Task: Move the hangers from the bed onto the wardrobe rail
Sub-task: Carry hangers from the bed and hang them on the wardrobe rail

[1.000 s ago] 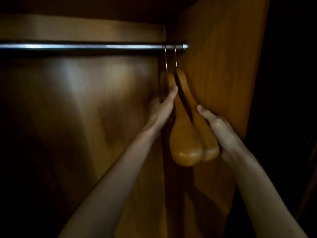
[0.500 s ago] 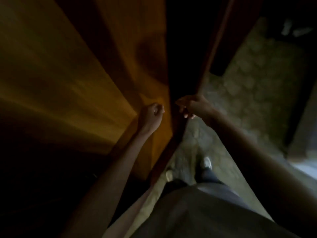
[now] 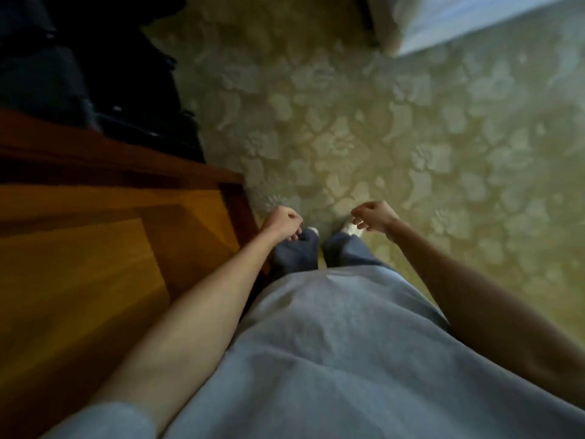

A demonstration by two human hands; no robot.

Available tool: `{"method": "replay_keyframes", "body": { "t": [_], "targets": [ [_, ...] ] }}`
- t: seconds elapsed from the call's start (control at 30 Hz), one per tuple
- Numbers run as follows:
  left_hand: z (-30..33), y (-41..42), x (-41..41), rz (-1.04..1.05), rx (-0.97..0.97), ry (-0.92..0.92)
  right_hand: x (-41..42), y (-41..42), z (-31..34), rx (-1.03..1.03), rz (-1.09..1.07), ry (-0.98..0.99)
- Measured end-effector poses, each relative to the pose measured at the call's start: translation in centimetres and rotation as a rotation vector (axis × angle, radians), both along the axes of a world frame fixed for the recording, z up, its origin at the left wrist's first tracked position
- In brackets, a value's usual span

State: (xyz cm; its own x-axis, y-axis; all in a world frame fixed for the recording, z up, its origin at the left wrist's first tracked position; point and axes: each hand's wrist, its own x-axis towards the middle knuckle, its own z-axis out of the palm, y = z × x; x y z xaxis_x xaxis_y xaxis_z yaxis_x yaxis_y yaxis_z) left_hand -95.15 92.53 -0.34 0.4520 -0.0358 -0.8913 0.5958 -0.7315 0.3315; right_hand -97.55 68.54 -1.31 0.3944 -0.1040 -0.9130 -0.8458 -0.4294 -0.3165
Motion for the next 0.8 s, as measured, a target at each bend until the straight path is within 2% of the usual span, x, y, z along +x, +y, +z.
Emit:
{"method": "replay_keyframes", "body": {
  "t": [0.23,0.37,0.53,0.7,0.8],
  "targets": [
    [-2.1,-16.5,4.0,-0.229,-0.046,0.013,-14.1,-12.6,-3.3,-0.080,-0.440,0.181],
    [-2.7,-23.0,7.0,-0.285,-0.007,-0.068,-16.6,-17.1,-4.0,-0.088,-0.656,0.219],
    [-2.8,-27.0,10.8,-0.370,0.135,-0.115,-9.6,-23.8,-4.3,-0.069,-0.852,0.065],
    [-3.8,-29.5,15.6,-0.398,0.254,-0.010,2.8,-33.7,-4.4,-0.013,-0.896,-0.109],
    [-3.9,-32.8,19.9,-0.367,0.258,0.069,9.8,-40.4,-4.2,-0.028,-0.881,-0.145]
  ]
}}
